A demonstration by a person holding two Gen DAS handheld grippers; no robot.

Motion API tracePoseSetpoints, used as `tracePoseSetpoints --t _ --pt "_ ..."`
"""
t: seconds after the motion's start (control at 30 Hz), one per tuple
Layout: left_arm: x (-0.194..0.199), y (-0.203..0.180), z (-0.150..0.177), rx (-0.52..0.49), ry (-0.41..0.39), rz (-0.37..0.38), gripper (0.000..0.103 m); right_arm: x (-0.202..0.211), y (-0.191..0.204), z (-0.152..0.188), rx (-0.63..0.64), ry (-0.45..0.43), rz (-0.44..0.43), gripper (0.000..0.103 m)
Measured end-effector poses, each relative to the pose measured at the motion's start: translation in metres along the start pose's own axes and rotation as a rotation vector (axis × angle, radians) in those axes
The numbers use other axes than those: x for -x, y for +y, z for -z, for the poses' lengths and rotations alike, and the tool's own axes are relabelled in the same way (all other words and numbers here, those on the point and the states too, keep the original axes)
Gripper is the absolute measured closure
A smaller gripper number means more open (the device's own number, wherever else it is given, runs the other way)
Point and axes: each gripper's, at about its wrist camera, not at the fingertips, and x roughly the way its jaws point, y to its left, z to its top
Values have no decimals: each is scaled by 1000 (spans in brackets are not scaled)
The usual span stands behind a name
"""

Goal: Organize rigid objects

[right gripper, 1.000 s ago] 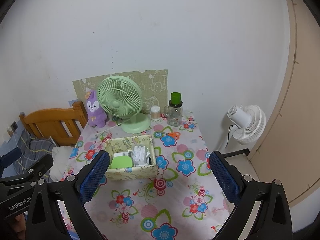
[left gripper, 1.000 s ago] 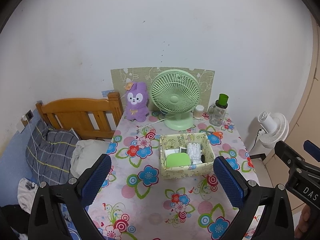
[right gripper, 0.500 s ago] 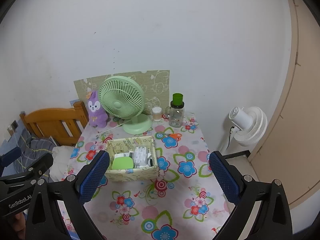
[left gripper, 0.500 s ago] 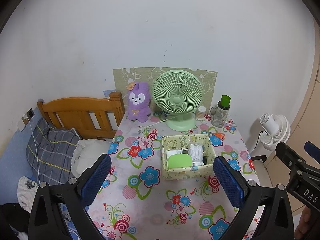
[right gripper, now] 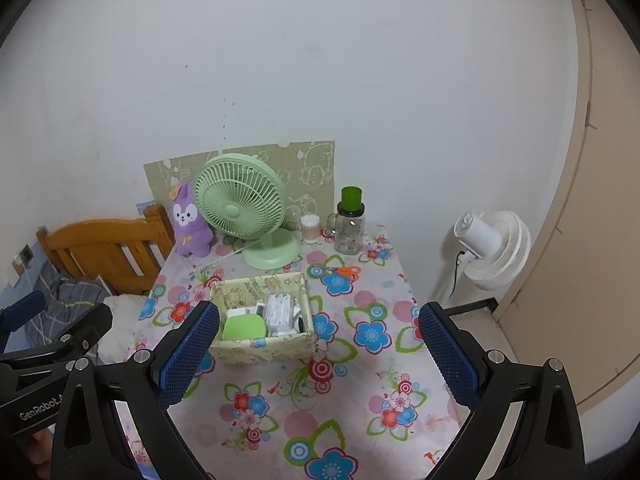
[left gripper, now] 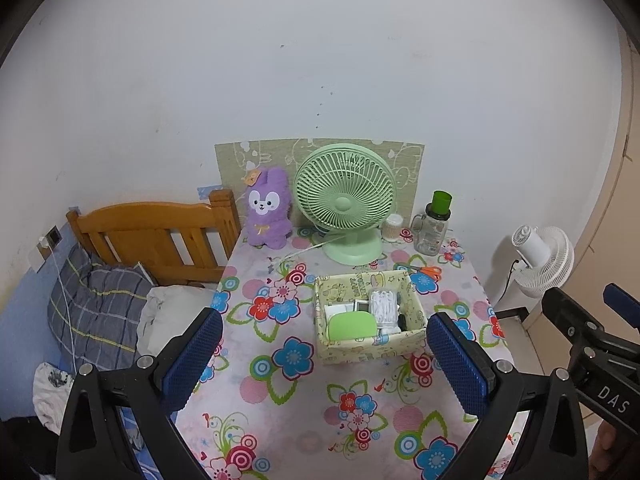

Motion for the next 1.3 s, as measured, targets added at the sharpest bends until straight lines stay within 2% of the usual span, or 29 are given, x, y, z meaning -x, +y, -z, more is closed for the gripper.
tracePoseSetpoints --t 0.8,1.07,1.3 --pt "-10 4 -3 4 10 -7 0 -6 6 -2 1 4 -6 2" --pt "-11 4 -3 4 11 -8 0 -10 3 -2 -32 31 -9 2" --pt "-14 4 -4 -1 15 -4 0 -8 4 -2 -22 11 7 2"
